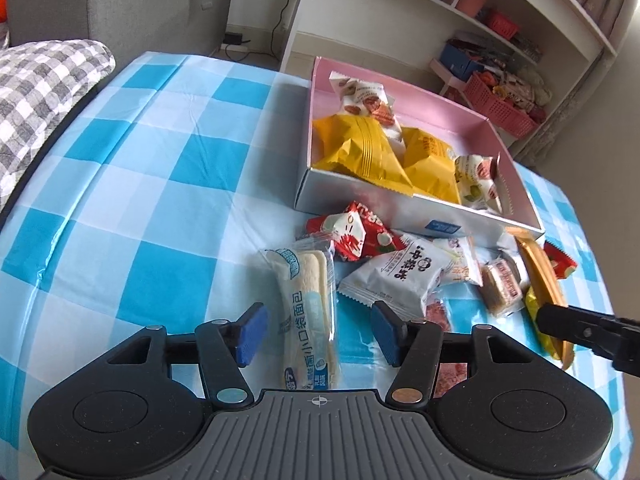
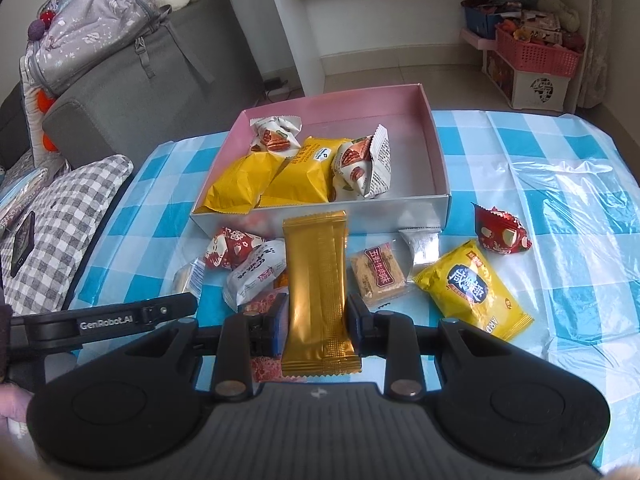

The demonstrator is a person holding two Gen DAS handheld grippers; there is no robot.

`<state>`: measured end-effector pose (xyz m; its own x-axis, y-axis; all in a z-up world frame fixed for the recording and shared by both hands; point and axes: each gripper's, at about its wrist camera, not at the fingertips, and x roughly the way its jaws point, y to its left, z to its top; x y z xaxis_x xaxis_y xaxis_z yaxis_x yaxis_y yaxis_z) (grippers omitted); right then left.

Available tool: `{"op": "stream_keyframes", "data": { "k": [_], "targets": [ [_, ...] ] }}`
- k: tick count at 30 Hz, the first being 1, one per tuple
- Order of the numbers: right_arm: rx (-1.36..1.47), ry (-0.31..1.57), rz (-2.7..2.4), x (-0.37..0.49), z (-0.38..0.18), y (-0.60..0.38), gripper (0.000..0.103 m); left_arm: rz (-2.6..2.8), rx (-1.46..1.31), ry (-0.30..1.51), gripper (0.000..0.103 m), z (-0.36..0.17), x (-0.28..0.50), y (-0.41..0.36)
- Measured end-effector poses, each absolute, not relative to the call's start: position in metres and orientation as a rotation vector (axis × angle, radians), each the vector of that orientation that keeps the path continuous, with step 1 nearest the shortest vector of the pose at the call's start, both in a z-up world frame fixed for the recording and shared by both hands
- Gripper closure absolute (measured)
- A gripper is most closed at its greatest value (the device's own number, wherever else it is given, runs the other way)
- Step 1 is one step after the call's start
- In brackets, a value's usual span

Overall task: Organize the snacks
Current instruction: 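Carry the milk bar and gold wafer bar over the pink box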

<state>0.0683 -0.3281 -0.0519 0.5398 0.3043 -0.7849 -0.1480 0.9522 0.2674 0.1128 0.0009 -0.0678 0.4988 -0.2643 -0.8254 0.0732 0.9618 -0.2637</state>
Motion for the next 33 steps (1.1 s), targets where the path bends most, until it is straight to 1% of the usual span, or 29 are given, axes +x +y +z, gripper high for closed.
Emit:
{"op": "stream_keyframes", "data": {
  "k": [2, 4, 5, 6, 10, 17, 22, 28, 33],
  "targets": [
    [0.163, 0.968, 0.270, 0.068, -0.053, -0.326, 0.076, -0.170, -0.179, 1.061, 0.052, -0.076, 0.113, -0.005],
    [0.145, 0.971, 0.269, 0.067, -0.055, -0.324, 0.076, -0.135, -0.156, 1.050, 0.069, -0.076, 0.110, -0.007],
    [0.140, 0.974, 0.269, 0.067, -0.056, -0.324, 0.076, -0.137, -0.157, 1.056, 0.083, -0.076, 0.110, -0.006],
    [0.139, 0.977, 0.268, 0.066, -0.056, -0.324, 0.076, -0.136, -0.169, 1.057, 0.084, -0.075, 0.109, -0.004],
    [0.149, 0.979, 0.257, 0.065, -0.057, -0.329, 0.076, -0.142, -0.210, 1.059, 0.086, -0.070, 0.106, 0.005],
    [0.227, 0.961, 0.244, 0.072, -0.052, -0.343, 0.076, -0.172, -0.259, 1.023, 0.087, -0.048, 0.093, 0.014],
    [0.313, 0.934, 0.227, 0.087, -0.042, -0.356, 0.076, -0.193, -0.238, 1.004, 0.087, -0.034, 0.088, 0.014],
    [0.396, 0.894, 0.184, 0.115, -0.031, -0.377, 0.076, -0.227, -0.247, 0.982, 0.087, -0.014, 0.107, 0.010],
    [0.494, 0.893, 0.165, 0.139, -0.047, -0.395, 0.076, -0.265, -0.225, 0.950, 0.087, 0.006, 0.135, -0.007]
  ]
}}
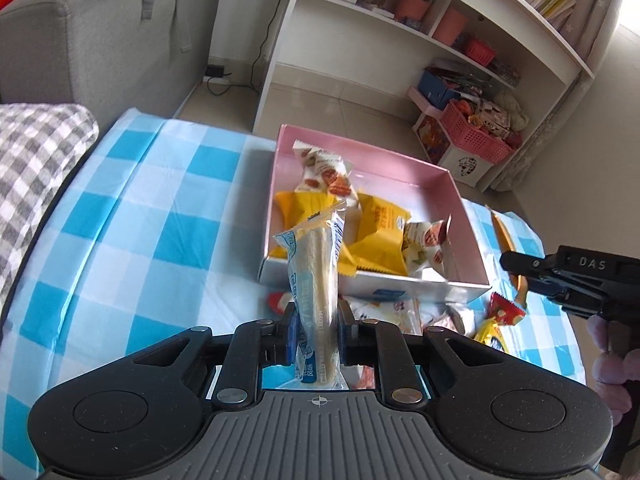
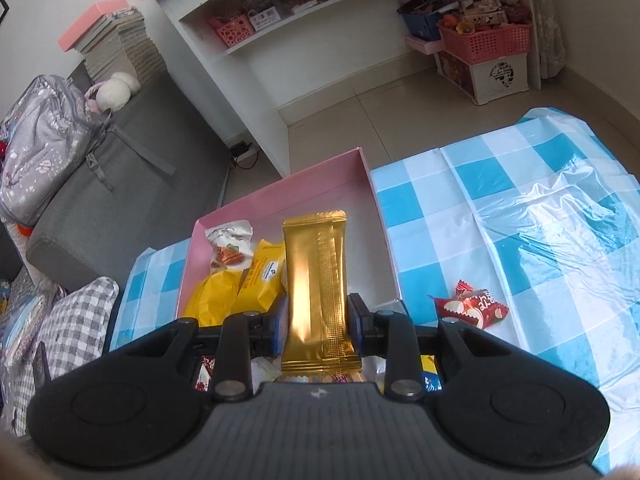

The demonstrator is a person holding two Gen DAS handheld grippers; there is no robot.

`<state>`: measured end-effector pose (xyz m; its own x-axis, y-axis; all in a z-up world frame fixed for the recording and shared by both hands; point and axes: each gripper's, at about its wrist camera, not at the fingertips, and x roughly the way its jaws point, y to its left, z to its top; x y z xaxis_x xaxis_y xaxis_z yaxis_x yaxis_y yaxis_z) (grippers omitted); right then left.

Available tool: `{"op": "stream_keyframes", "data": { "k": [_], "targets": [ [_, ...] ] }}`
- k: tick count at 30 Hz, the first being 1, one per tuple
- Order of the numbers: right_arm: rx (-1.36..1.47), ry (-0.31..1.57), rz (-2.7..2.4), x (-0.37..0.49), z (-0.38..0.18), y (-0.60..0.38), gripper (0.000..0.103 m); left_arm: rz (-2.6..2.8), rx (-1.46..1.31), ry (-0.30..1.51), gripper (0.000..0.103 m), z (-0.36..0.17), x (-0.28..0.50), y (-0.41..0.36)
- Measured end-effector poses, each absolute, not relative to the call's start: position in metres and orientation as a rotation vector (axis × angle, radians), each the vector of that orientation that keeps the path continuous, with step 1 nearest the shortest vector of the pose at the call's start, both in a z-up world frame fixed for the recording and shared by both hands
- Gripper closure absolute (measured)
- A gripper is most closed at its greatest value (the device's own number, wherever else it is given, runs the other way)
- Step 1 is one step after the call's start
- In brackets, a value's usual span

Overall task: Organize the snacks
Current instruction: 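Carry the milk bar and gold wafer bar over the pink box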

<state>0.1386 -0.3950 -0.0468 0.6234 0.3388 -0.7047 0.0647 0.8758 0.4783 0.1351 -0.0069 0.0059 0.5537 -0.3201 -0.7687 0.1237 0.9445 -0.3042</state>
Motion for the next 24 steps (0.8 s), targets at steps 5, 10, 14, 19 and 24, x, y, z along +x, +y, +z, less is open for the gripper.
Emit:
{"op": "stream_keyframes", "data": {
  "k": [5, 10, 14, 19, 24],
  "targets": [
    [0.596, 0.885, 0.173, 0.163, -0.061, -0.405, 0.076, -0.308, -0.192, 0.923, 0.087, 0.016, 0.169, -0.034],
    [0.546, 0.855, 0.206, 0.172, -0.063, -0.394, 0.076, -0.334, -0.143, 0.909, 0.087, 0.007, 0.210, -0.057],
    [0.533, 0.834, 0.198, 0.177, -0.066, -0.397, 0.076, -0.338, -0.176, 0.917, 0.087, -0.003, 0.241, -0.069],
    [0.526, 0.860, 0.178, 0.180, -0.076, -0.394, 0.076, -0.352, -0.183, 0.923, 0.087, -0.009, 0.269, -0.092],
    [0.517, 0.862, 0.192, 0.181, -0.080, -0.388, 0.076, -0.378, -0.228, 0.943, 0.086, -0.018, 0.290, -0.107]
  ]
}}
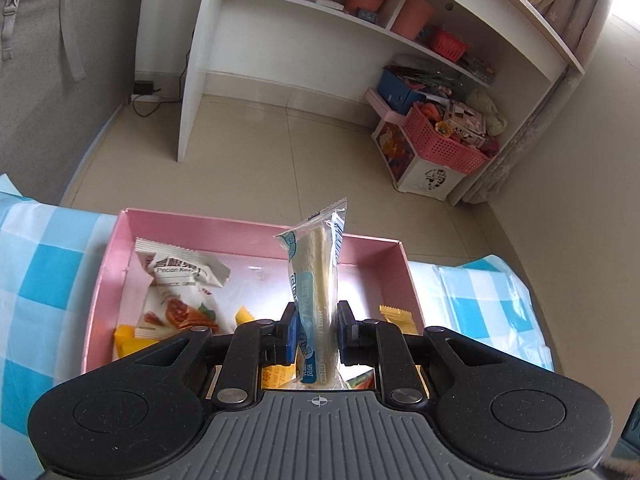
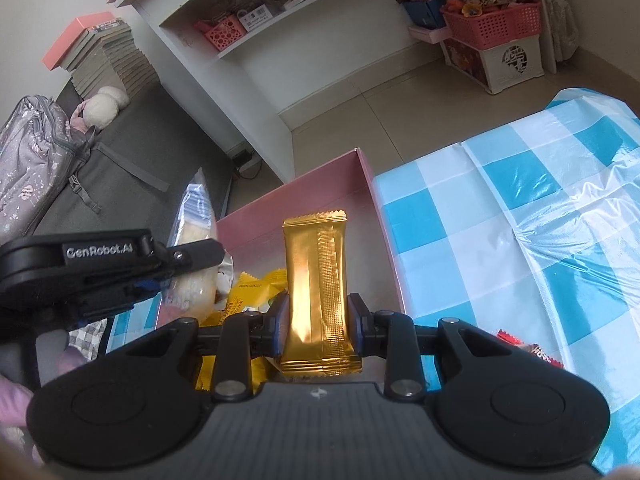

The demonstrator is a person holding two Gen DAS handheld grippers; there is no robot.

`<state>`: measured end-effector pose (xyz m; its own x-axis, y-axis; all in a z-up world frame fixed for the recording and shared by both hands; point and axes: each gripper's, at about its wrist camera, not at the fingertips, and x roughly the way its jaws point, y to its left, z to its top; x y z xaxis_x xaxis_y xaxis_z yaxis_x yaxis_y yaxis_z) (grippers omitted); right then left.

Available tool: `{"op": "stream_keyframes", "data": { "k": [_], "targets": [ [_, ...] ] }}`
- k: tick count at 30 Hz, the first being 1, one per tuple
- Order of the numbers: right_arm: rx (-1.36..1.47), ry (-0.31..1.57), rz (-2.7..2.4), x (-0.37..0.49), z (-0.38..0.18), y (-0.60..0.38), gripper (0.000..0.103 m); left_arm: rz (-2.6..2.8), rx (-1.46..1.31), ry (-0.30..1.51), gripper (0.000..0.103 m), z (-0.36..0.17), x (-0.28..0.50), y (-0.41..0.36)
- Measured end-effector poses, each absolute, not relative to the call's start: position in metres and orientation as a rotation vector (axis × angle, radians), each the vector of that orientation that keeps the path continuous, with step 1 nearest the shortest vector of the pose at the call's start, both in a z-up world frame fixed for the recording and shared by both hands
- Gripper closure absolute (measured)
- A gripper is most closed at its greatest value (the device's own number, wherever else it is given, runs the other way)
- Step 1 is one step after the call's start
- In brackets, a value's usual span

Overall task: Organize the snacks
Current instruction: 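Carry the milk bar and gold wafer bar over the pink box, then open both tools to drop the bars into the box and withdraw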

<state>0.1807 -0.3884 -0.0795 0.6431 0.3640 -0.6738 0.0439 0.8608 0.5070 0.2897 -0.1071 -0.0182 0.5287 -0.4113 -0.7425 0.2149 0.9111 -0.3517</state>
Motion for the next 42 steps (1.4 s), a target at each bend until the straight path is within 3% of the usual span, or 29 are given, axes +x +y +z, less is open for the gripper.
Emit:
{"op": "stream_keyframes", "data": {
  "k": [13, 17, 19, 21, 33, 42],
  "targets": [
    [0.510, 0.860, 0.196, 0.182, -0.083, -0.385, 0.075, -0.384, -0.230, 0.946, 0.083, -0.038, 0.297, -0.120],
    [0.526, 0.852, 0.183, 0.181, -0.080, -0.389, 0.067, -0.387, -0.241, 0.929, 0.072, -0.032, 0.294, -0.117],
    [0.537, 0.843, 0.181, 0.181, -0.078, -0.393, 0.052, -0.390, -0.227, 0.924, 0.066, -0.029, 0.290, -0.116],
    [0.529, 0.837, 0.177, 0.179, -0.073, -0.394, 0.046, -0.392, -0.204, 0.918, 0.056, -0.023, 0.284, -0.115],
    [0.424, 0.788, 0.140, 0.151, -0.029, -0.407, 0.021, -0.380, -0.133, 0.905, 0.020, 0.011, 0.222, -0.077],
    [0.332, 0.806, 0.130, 0.118, -0.016, -0.396, 0.011, -0.340, -0.054, 0.919, 0.010, 0.018, 0.163, -0.048]
  ]
}}
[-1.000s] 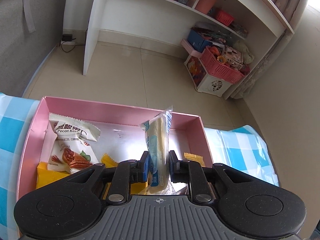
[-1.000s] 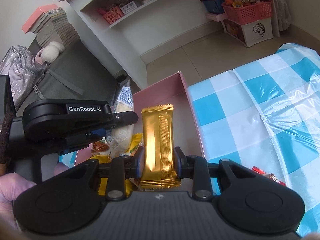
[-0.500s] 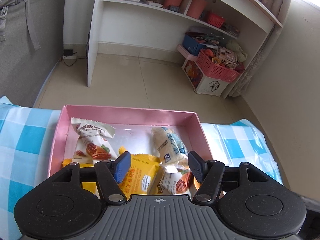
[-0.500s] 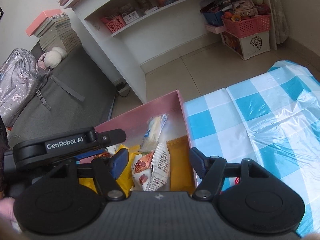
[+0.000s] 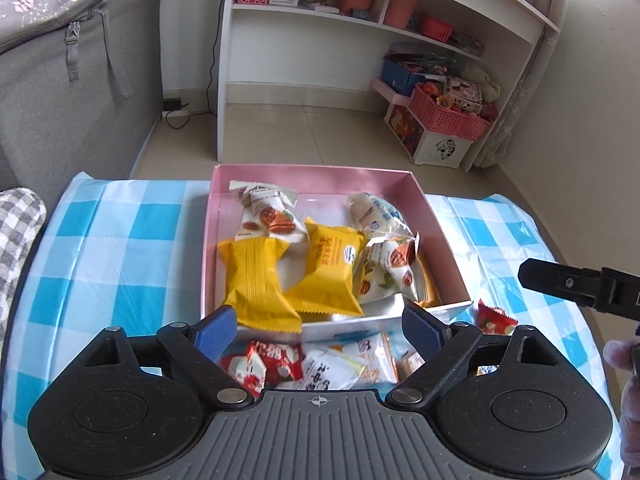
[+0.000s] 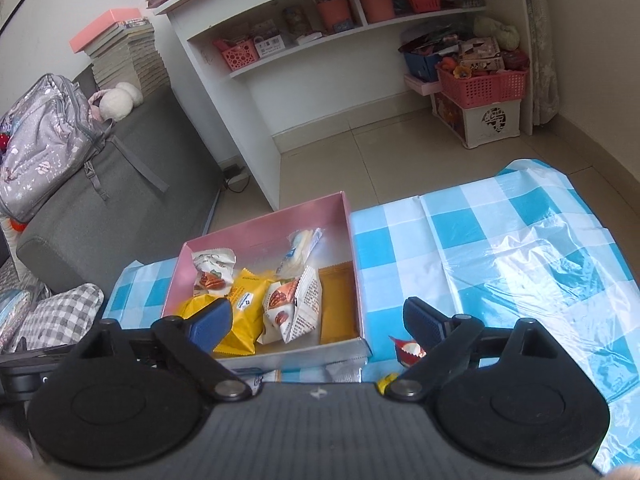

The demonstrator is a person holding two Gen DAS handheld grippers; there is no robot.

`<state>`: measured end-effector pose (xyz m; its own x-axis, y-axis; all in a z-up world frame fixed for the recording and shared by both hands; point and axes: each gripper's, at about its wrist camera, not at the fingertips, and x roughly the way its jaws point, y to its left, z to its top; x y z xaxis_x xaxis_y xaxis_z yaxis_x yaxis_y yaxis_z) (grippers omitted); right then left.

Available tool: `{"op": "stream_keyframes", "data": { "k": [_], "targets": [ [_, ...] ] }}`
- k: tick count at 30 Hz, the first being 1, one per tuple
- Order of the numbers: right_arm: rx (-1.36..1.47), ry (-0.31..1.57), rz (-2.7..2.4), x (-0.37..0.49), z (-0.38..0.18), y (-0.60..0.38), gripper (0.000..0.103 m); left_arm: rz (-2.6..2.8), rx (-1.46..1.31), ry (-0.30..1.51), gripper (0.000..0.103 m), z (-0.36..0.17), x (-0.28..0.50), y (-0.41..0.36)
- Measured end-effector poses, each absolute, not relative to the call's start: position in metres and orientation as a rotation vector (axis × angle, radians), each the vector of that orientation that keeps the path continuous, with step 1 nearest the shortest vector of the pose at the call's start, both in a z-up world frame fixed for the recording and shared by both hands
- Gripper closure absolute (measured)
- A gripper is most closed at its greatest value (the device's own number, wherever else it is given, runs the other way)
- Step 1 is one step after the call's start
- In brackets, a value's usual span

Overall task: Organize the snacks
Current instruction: 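Open both tools to drop the bars into the box and withdraw, then grasp the pink candy bar with the left tool while the right tool grasps the yellow chip bag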

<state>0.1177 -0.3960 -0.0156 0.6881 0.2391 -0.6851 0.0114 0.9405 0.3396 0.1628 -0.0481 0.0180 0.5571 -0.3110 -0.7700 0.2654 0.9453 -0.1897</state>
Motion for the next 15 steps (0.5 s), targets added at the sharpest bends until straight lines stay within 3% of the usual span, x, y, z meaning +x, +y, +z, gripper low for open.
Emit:
{"op": "stream_keyframes", "data": {
  "k": [15],
  "targets": [
    [0.189, 0.791, 0.167, 0.064, -0.017, -0.368, 0.000, -0.310, 0.018, 0.922, 0.001, 0.002, 0.081, -0.023]
  ]
}}
